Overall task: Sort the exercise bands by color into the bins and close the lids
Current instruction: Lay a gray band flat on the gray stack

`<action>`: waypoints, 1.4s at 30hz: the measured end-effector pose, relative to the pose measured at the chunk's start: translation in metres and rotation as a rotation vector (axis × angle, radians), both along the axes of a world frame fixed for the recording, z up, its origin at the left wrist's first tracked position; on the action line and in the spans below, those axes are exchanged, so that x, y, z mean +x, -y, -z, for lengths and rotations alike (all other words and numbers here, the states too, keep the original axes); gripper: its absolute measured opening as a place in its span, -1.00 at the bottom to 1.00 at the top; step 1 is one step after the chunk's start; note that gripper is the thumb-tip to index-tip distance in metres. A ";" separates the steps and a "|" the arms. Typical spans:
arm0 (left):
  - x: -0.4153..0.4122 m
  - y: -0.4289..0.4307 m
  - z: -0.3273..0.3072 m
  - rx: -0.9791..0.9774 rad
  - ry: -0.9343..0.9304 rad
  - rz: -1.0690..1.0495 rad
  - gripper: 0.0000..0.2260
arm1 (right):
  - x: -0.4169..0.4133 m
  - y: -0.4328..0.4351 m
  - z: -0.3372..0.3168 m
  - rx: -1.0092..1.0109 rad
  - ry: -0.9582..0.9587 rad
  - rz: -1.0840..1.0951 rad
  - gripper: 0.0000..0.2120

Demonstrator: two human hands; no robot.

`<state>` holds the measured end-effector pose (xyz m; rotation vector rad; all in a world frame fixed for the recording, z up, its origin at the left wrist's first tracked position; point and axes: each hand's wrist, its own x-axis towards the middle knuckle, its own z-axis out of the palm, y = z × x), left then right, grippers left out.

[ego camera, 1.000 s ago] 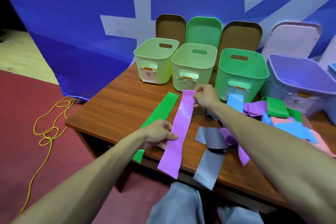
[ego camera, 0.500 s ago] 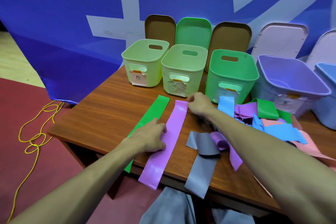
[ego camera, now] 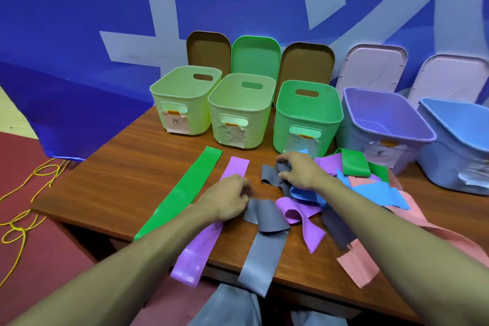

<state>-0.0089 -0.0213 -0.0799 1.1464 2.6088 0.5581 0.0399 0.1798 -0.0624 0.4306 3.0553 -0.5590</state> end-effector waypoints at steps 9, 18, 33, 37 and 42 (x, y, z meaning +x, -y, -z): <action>-0.018 -0.059 0.003 -0.038 0.035 -0.112 -0.71 | 0.042 -0.029 0.022 -0.079 -0.172 0.214 -0.50; -0.030 -0.085 0.005 0.000 -0.037 -0.010 -0.56 | 0.048 -0.020 0.037 -0.083 -0.287 0.298 -0.58; -0.007 -0.093 -0.071 0.098 -0.162 0.125 -0.86 | 0.073 -0.042 -0.057 0.070 -0.143 0.307 -0.79; 0.007 -0.094 -0.101 0.263 -0.001 0.155 -0.88 | 0.093 -0.052 -0.082 0.057 -0.229 0.359 -0.72; 0.016 -0.097 -0.134 0.478 0.264 0.118 -0.91 | 0.112 -0.055 -0.090 0.015 -0.274 0.391 -0.80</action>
